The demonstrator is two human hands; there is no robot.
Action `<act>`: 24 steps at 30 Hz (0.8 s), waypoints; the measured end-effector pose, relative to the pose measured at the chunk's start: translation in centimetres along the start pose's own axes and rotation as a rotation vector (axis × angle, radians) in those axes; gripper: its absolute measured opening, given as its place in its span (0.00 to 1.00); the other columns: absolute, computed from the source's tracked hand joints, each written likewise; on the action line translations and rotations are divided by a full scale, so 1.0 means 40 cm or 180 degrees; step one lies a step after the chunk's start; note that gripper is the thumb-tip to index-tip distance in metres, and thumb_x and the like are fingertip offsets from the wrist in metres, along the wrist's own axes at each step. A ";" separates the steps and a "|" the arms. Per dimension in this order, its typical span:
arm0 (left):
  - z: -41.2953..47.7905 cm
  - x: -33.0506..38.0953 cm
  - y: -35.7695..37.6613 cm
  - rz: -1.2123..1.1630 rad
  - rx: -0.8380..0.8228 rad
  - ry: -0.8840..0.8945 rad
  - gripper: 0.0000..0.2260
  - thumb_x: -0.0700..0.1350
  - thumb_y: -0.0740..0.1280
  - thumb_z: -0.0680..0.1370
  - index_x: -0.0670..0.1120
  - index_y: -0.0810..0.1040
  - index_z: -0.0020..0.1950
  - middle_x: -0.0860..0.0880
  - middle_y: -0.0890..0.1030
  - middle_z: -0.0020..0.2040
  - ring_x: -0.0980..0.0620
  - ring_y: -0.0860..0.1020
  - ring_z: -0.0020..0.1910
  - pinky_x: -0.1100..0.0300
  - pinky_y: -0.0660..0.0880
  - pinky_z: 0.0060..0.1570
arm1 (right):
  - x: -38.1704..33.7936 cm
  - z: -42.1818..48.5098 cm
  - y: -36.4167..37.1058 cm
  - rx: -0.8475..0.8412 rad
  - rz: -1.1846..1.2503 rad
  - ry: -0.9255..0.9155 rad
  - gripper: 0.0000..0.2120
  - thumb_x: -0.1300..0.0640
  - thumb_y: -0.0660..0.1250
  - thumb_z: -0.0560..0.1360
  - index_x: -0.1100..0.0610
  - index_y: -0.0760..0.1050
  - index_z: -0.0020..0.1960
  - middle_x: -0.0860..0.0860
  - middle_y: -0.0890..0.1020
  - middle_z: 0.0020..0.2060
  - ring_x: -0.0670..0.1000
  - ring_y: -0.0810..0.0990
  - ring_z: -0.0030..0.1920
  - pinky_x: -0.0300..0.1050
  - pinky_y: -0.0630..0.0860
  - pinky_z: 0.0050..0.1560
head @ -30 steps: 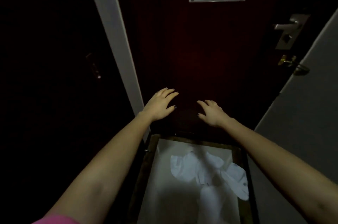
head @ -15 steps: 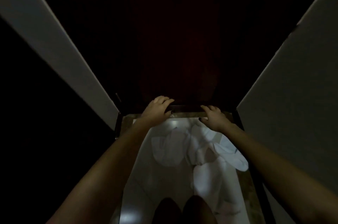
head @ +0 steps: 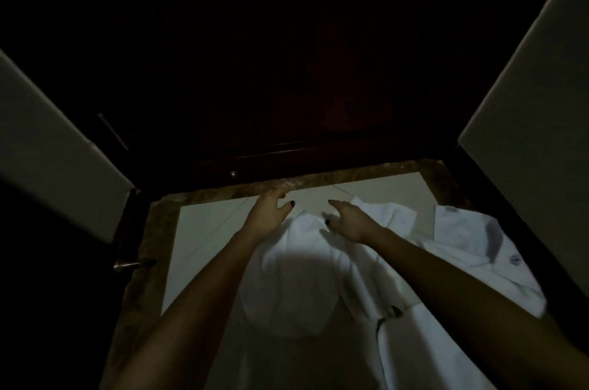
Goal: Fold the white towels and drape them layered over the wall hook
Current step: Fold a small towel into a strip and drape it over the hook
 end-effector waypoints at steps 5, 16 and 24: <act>0.042 -0.170 0.204 -0.0384 -0.0247 -0.0319 0.21 0.48 0.63 0.82 0.46 0.67 0.74 0.44 0.71 0.72 0.46 0.71 0.69 0.58 0.66 0.64 | 0.091 0.132 0.184 0.0059 0.0238 -0.0020 0.27 0.53 0.59 0.83 0.63 0.57 0.77 0.59 0.65 0.75 0.57 0.66 0.73 0.43 0.60 0.71; 0.084 -0.201 0.238 -0.1063 -0.0265 -0.0562 0.12 0.50 0.68 0.79 0.43 0.78 0.56 0.48 0.79 0.49 0.48 0.77 0.51 0.61 0.71 0.44 | 0.109 0.186 0.164 0.0609 0.1163 -0.0094 0.16 0.53 0.59 0.83 0.52 0.68 0.36 0.46 0.74 0.33 0.45 0.72 0.35 0.34 0.65 0.35; 0.042 0.044 -0.189 -0.1567 -0.0216 -0.0661 0.06 0.46 0.70 0.78 0.47 0.77 0.42 0.47 0.79 0.39 0.51 0.78 0.40 0.58 0.76 0.43 | -0.204 0.056 -0.246 0.0901 0.1536 -0.0638 0.14 0.52 0.61 0.82 0.58 0.76 0.42 0.50 0.79 0.36 0.44 0.75 0.37 0.40 0.70 0.38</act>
Point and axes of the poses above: each hand's wrist, its own z-axis towards the middle knuckle, its own y-axis out of the palm, x = y × z, the point moved 9 cm from there along z, towards the middle knuckle
